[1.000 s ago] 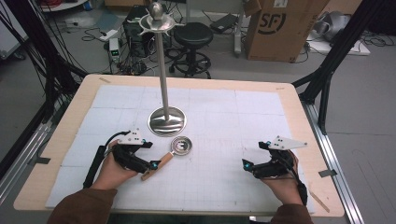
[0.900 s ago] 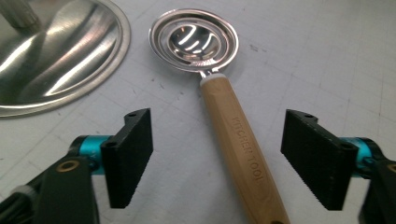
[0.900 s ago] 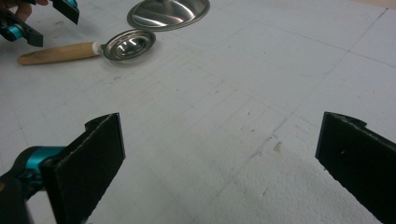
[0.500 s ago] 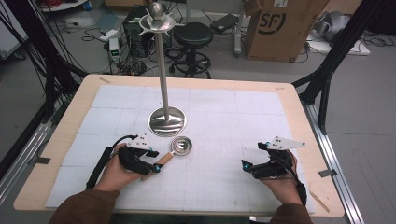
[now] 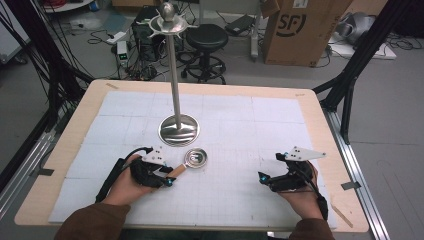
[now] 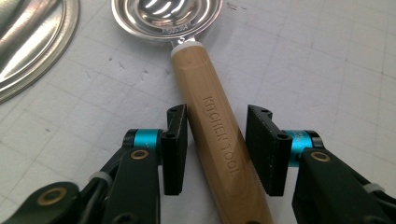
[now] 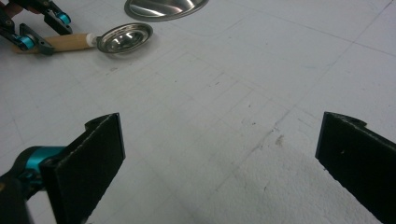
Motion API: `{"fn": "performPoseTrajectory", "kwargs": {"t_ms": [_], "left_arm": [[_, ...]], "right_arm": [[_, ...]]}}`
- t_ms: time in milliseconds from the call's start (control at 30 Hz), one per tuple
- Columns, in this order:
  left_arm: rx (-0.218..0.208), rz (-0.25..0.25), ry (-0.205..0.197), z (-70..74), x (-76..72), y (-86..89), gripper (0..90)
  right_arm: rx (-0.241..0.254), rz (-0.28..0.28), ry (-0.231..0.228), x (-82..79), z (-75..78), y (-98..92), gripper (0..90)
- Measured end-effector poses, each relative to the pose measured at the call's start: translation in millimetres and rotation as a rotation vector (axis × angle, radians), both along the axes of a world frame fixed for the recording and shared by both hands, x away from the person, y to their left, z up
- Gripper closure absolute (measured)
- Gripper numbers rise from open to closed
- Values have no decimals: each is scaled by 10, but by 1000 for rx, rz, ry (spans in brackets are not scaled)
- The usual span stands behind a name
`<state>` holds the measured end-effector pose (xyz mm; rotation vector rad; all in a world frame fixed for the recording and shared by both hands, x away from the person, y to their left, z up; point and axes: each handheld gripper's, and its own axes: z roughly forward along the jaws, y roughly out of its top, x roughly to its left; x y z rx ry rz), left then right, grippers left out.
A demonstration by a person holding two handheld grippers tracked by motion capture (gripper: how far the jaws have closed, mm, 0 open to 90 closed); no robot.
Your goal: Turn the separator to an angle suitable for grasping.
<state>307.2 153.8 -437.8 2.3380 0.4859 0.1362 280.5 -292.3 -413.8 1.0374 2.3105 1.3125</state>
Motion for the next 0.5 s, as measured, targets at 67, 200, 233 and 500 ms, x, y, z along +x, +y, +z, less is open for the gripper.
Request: {"fn": "performPoseTrajectory", "kwargs": {"t_ms": [67, 200, 233, 500], "left_arm": [[-1, -20, 4, 3, -3, 0, 624], [0, -32, 9, 6, -8, -3, 637], [2, -35, 7, 8, -9, -1, 648], [-23, -88, 22, 31, -14, 2, 691]], "right_arm": [[1, -1, 4, -2, -1, 1, 2], [2, 0, 3, -2, -1, 1, 2], [2, 1, 2, 0, -2, 1, 2], [1, 2, 4, 0, -2, 3, 3]]}}
